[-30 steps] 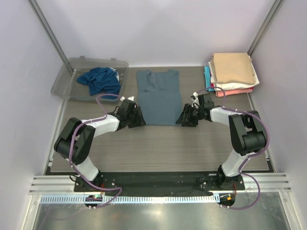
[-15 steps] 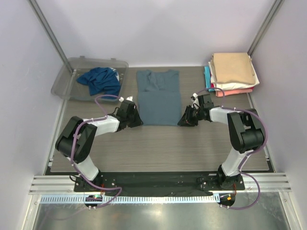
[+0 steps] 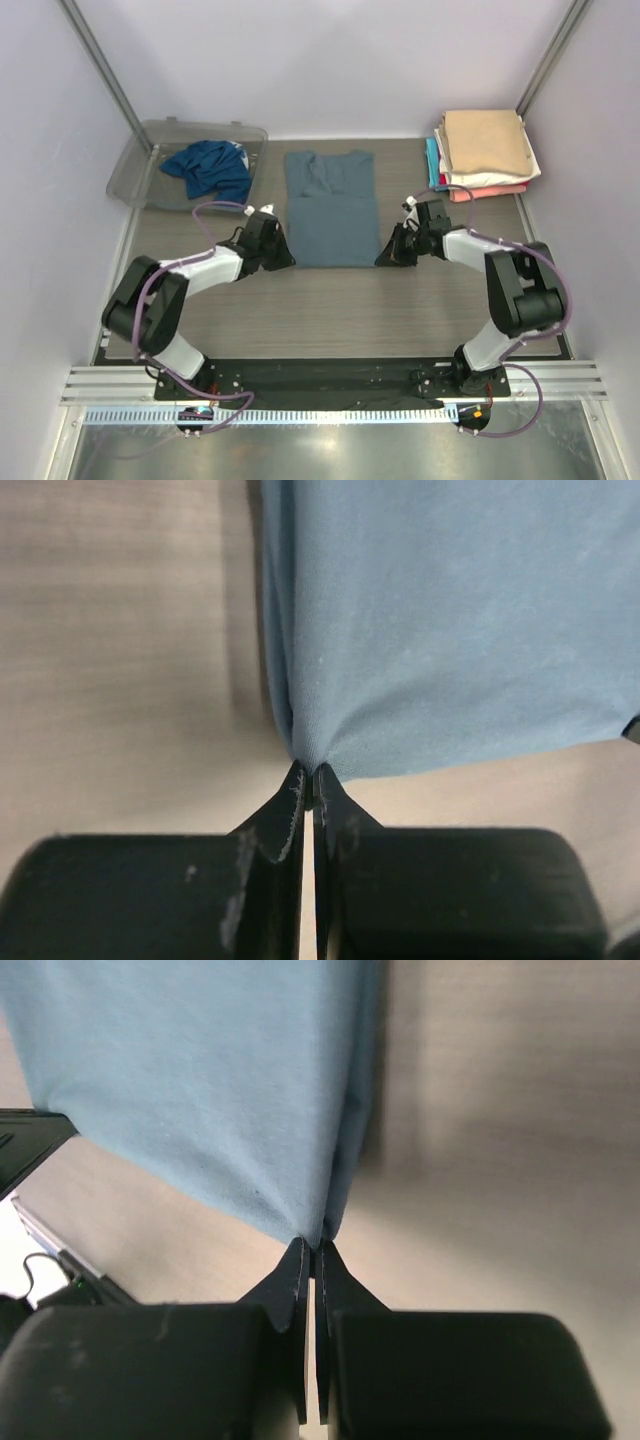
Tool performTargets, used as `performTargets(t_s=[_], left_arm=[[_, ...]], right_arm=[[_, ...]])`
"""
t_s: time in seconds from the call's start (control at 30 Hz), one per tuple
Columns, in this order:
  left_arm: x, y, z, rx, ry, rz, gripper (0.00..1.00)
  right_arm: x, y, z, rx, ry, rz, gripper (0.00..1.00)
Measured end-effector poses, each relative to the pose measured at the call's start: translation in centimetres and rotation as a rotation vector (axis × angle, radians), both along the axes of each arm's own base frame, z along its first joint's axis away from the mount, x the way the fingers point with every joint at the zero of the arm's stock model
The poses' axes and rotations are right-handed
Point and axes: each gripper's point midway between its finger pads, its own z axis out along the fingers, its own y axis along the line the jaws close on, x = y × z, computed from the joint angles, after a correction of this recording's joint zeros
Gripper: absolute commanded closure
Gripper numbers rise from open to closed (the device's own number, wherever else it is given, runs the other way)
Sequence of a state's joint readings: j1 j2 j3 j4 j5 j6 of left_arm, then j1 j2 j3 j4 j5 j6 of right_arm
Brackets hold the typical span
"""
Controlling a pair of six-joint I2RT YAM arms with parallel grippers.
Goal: Fold and stack the t-shirts
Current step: Fold the tshirt
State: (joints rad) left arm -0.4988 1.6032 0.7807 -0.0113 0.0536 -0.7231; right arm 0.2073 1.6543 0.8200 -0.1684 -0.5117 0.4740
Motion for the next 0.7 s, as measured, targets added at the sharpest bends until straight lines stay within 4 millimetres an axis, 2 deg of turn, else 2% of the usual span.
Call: performTargets(t_s=[0.1, 0.23, 0.3, 0.57, 0.63, 0.7], left_arm=[[-2.3, -0.5, 2.3, -0.023, -0.009, -0.023, 1.00], [-6.0, -2.6, 7.0, -0.084, -0.057, -0.099, 1.00], [-8.5, -3.4, 8.8, -0.109, -0.062, -0.138, 1.00], [-19.1, -4.3, 13.0, -0.201, 0.007, -0.216, 1.00], [-21.3, -4.4, 13.7, -0.221, 0.038, -0.227, 1.00], [-22.6, -4.4, 14.4, -0.220, 0.064, -0.231, 1.00]], right_arm=[[-1.4, -0.4, 2.3, -0.005, -0.039, -0.006, 0.99], [-3.6, -1.3, 6.0, -0.012, -0.121, -0.031, 0.99], [-5.1, -1.8, 8.0, -0.012, -0.160, -0.050, 0.99], [-12.9, -3.4, 14.7, 0.021, -0.247, -0.091, 0.99], [-14.6, -3.8, 16.3, 0.028, -0.252, -0.096, 0.99], [-15.9, -4.0, 17.8, 0.035, -0.254, -0.095, 0.99]])
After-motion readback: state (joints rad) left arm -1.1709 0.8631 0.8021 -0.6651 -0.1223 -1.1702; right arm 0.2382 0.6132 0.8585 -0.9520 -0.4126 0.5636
